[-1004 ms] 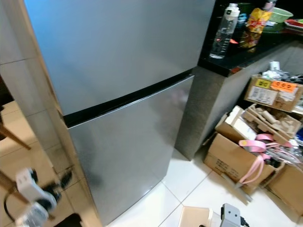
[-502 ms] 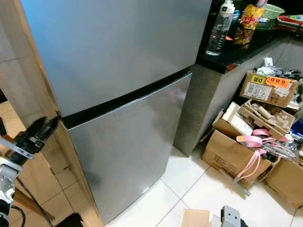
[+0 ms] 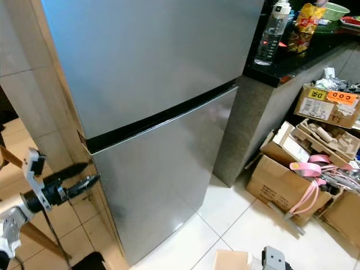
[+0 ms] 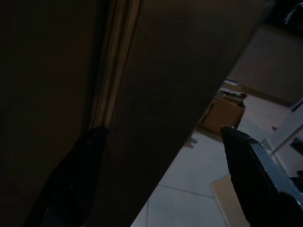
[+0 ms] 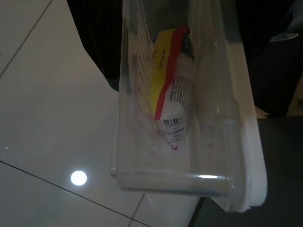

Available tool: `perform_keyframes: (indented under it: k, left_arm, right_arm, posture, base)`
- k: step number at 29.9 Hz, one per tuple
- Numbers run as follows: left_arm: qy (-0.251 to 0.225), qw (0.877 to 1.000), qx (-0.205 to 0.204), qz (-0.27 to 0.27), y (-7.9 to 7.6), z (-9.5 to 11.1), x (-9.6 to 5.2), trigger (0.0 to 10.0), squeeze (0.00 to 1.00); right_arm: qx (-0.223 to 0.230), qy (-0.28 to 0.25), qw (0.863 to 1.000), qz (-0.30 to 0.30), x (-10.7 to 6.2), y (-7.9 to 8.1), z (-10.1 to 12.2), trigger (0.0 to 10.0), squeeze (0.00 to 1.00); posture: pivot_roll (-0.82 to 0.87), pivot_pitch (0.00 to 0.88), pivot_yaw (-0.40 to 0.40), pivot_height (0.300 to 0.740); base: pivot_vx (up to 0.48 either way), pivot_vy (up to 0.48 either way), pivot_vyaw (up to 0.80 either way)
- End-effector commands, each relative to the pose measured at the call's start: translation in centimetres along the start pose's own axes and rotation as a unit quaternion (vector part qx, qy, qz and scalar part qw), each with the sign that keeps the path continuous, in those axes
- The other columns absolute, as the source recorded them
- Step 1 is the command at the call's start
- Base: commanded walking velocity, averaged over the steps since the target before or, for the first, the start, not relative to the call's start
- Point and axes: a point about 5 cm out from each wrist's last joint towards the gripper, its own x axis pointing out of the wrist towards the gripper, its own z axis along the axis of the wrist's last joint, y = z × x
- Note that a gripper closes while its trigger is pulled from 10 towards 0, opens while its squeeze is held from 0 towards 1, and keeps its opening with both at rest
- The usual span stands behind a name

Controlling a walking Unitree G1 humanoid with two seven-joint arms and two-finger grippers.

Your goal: Restocking fridge

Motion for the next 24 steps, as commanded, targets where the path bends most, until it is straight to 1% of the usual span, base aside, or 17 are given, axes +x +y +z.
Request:
perform_keyframes:
  k: [1, 2, 3, 4, 6, 7, 10, 15, 18, 19, 20, 21, 22, 23, 24]
  left_arm:
    - [0.016, 1.000, -0.002, -0.027, -1.2, -0.7, 1.2, 10.0, 0.00]
    - [0.021, 0.999, -0.003, -0.034, -1.5, -1.0, 1.6, 10.0, 0.00]
    - [0.021, 0.999, -0.003, -0.034, -1.5, -1.0, 1.6, 10.0, 0.00]
    - [0.020, 0.999, -0.003, -0.038, -1.9, -1.3, 2.1, 10.0, 0.00]
    - [0.007, 0.999, 0.001, -0.034, -2.2, -1.7, 3.0, 10.0, 0.00]
    - [0.007, 0.999, 0.001, -0.034, -2.2, -1.7, 3.0, 10.0, 0.00]
    - [-0.014, 0.999, 0.008, -0.028, -2.5, -1.6, 4.1, 10.0, 0.00]
    - [-0.020, 0.999, 0.009, -0.049, -3.3, -1.4, 4.9, 10.0, 0.00]
    - [-0.022, 0.998, 0.010, -0.055, -3.5, -1.3, 5.2, 10.0, 0.00]
    - [-0.022, 0.997, 0.009, -0.072, -4.0, -1.3, 5.6, 10.0, 0.00]
    - [-0.022, 0.997, 0.009, -0.072, -4.0, -1.3, 5.6, 10.0, 0.00]
    - [-0.022, 0.995, 0.005, -0.095, -4.6, -1.3, 6.0, 10.0, 0.00]
    - [-0.014, 0.989, -0.005, -0.146, -6.0, -1.4, 6.5, 10.0, 0.00]
    - [-0.014, 0.989, -0.005, -0.146, -6.0, -1.4, 6.5, 10.0, 0.00]
    - [-0.011, 0.987, -0.009, -0.161, -6.4, -1.5, 6.6, 10.0, 0.00]
  right_arm:
    - [0.003, -0.008, 1.000, 0.000, 0.0, 0.0, 0.5, 10.0, 0.00]
    - [0.003, -0.008, 1.000, 0.000, 0.0, 0.0, 0.5, 10.0, 0.00]
    - [0.003, -0.008, 1.000, 0.000, 0.0, 0.0, 0.5, 10.0, 0.00]
    - [0.002, -0.009, 1.000, 0.001, 0.0, 0.0, 0.5, 10.0, 0.00]
    - [0.003, -0.009, 1.000, 0.001, 0.1, 0.1, 0.6, 10.0, 0.00]
    - [0.003, -0.009, 1.000, 0.001, 0.1, 0.1, 0.6, 10.0, 0.00]
    - [0.002, -0.009, 1.000, 0.002, 0.1, 0.1, 0.6, 10.0, 0.00]
    - [0.002, -0.010, 1.000, 0.002, 0.1, 0.1, 0.6, 10.0, 0.00]
    - [0.002, -0.010, 1.000, 0.002, 0.1, 0.1, 0.6, 10.0, 0.00]
    - [0.002, -0.010, 1.000, 0.002, 0.1, 0.1, 0.6, 10.0, 0.00]
    - [0.002, -0.010, 1.000, 0.002, 0.1, 0.1, 0.6, 10.0, 0.00]
    - [0.003, -0.011, 1.000, 0.002, 0.1, 0.1, 0.7, 10.0, 0.00]
    - [0.003, -0.011, 1.000, 0.002, 0.1, 0.2, 0.7, 10.0, 0.00]
    - [0.003, -0.011, 1.000, 0.002, 0.1, 0.2, 0.7, 10.0, 0.00]
    - [0.003, -0.011, 1.000, 0.003, 0.1, 0.2, 0.6, 10.0, 0.00]
  posture:
    - [-0.09, 0.012, -0.040, 0.740]
    - [-0.09, 0.012, -0.040, 0.740]
    - [-0.09, 0.012, -0.040, 0.740]
    - [-0.09, 0.012, -0.040, 0.740]
    - [-0.09, 0.010, -0.041, 0.740]
    - [-0.09, 0.010, -0.041, 0.740]
    - [-0.09, 0.010, -0.041, 0.740]
    - [-0.09, 0.003, -0.040, 0.740]
    - [-0.09, 0.003, -0.040, 0.740]
    - [-0.09, 0.002, -0.039, 0.740]
    - [-0.09, 0.002, -0.039, 0.740]
    - [-0.09, 0.004, -0.039, 0.740]
    - [-0.09, 0.004, -0.039, 0.740]
    - [-0.09, 0.004, -0.039, 0.740]
    - [-0.09, 0.004, -0.039, 0.740]
  base:
    - [0.000, 0.000, 0.00]
    - [0.000, 0.000, 0.00]
    - [0.000, 0.000, 0.00]
    - [0.000, 0.000, 0.00]
    - [0.000, 0.000, 0.00]
    - [0.000, 0.000, 0.00]
    - [0.000, 0.000, 0.00]
    - [0.000, 0.000, 0.00]
    - [0.000, 0.000, 0.00]
    - [0.000, 0.000, 0.00]
    - [0.000, 0.000, 0.00]
    - [0.000, 0.000, 0.00]
    - [0.000, 0.000, 0.00]
    - [0.000, 0.000, 0.00]
    - [0.000, 0.000, 0.00]
